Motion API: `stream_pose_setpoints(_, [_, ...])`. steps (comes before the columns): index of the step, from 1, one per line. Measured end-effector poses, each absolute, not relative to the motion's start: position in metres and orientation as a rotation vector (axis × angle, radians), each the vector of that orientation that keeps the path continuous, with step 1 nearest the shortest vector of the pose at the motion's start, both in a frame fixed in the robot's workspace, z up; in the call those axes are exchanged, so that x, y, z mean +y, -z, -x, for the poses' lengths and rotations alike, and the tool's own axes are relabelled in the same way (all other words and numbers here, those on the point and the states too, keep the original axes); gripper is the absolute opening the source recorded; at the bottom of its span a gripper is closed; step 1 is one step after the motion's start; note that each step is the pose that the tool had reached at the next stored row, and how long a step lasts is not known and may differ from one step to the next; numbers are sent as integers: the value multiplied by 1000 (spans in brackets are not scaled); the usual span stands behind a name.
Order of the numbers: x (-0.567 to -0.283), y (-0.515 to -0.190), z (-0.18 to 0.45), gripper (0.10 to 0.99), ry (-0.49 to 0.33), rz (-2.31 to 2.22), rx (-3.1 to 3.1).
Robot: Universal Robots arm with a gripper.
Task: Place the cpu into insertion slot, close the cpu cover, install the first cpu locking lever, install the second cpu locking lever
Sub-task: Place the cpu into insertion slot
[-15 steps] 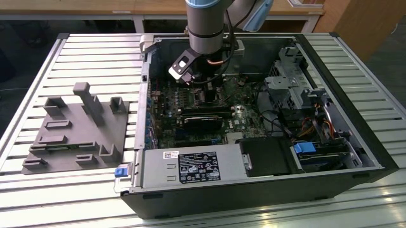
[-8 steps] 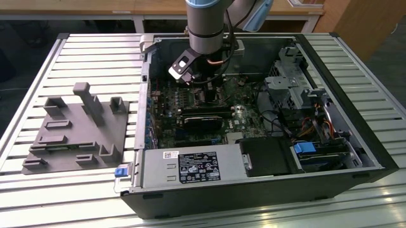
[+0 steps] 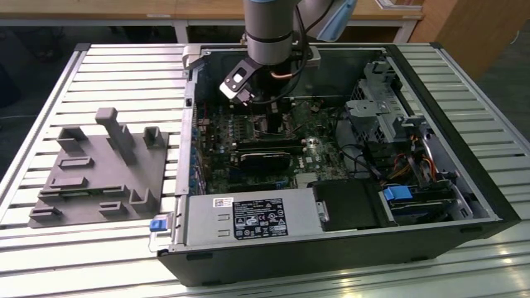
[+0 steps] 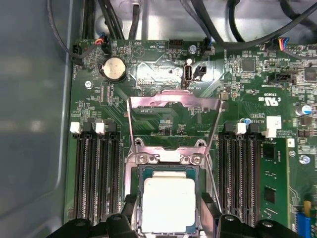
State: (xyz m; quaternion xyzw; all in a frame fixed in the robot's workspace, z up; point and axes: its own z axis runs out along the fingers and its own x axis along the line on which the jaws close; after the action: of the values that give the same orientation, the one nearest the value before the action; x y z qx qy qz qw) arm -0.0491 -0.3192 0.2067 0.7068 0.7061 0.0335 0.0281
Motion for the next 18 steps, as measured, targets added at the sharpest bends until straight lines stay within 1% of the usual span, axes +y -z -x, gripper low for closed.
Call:
stream_pose_setpoints(3, [-319,-211,49,600,-102,-2182,2180])
stream_pose_setpoints(4, [-319,-212,49,537,-101,-2183,2181])
stream_pose_setpoints(5, [-319,-212,49,537,-100,-2184,2182])
stream_pose_setpoints(7, [-319,-213,48,416,-95,-2186,2184])
stream_pose_setpoints(8, [-319,-213,47,416,-93,-2187,2185])
stream_pose_setpoints(10, [-319,-214,46,302,-88,-2189,2187])
stream_pose_setpoints(11, [-319,-214,46,302,-87,-2190,2188])
stream_pose_setpoints(13, [-319,-214,45,184,-84,-2191,2189])
stream_pose_setpoints(14, [-319,-215,45,184,-83,-2192,2189])
stream_pose_setpoints(15, [-319,-215,45,122,-82,-2192,2190])
stream_pose_setpoints(18, [-319,-217,45,122,-80,-2193,2191])
